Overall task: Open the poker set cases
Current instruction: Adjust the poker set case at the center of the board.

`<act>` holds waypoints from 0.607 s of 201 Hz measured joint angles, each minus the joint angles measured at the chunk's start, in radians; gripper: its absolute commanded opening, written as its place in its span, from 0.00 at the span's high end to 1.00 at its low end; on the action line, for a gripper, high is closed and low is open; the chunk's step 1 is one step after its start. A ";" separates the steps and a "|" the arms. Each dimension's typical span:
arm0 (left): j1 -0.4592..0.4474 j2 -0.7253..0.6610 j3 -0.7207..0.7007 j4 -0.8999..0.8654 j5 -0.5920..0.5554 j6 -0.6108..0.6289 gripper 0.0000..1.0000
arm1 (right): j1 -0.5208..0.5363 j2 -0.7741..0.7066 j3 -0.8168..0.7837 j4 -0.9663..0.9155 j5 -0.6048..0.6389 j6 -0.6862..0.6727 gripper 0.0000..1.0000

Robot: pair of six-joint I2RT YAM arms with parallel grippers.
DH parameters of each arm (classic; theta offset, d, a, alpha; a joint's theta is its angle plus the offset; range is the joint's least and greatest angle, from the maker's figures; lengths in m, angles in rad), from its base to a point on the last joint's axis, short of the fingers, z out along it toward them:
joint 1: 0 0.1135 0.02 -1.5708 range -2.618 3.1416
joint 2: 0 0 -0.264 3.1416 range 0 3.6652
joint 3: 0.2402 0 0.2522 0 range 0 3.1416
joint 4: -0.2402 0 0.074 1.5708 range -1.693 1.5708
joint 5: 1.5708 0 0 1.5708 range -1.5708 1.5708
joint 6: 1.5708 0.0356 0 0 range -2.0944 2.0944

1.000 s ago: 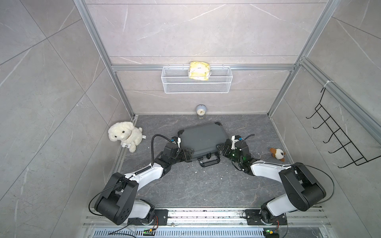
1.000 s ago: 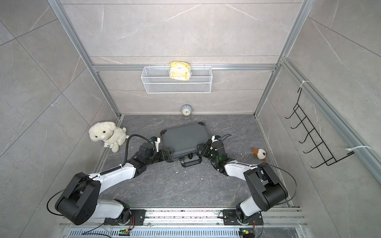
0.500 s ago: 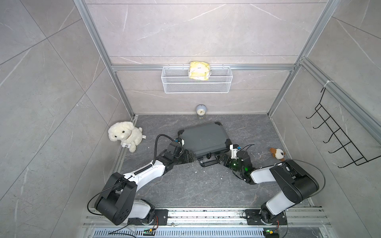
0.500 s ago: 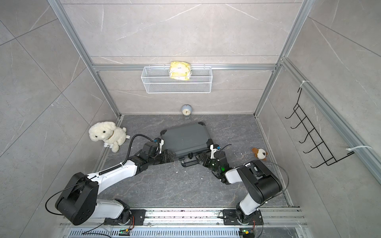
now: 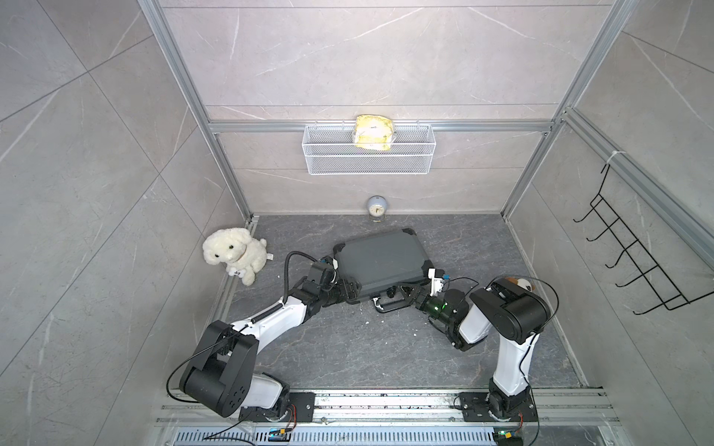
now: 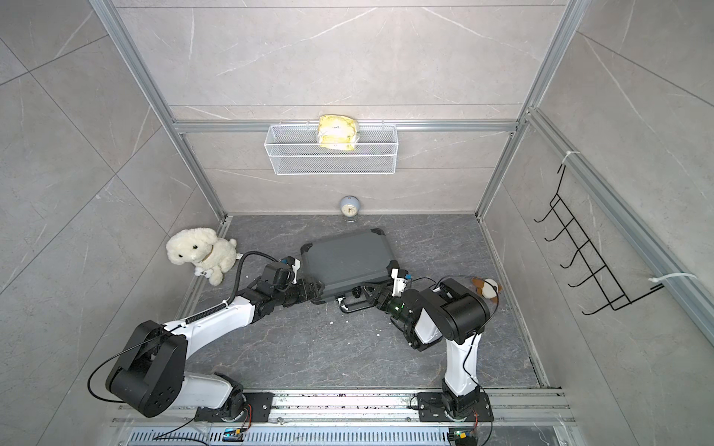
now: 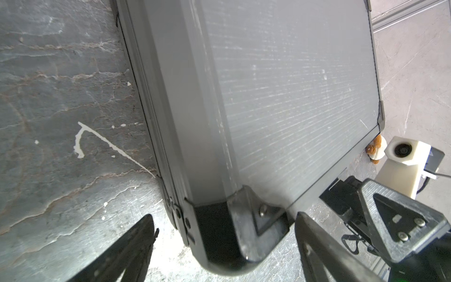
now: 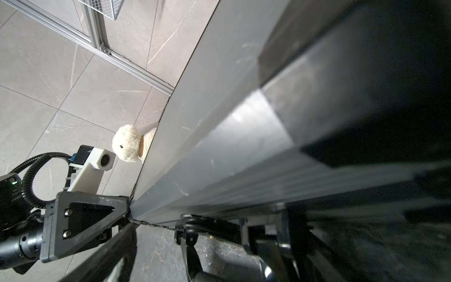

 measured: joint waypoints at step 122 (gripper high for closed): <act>0.000 0.011 0.001 0.011 0.023 -0.009 0.10 | 0.175 -0.029 -0.085 0.014 0.199 0.229 0.36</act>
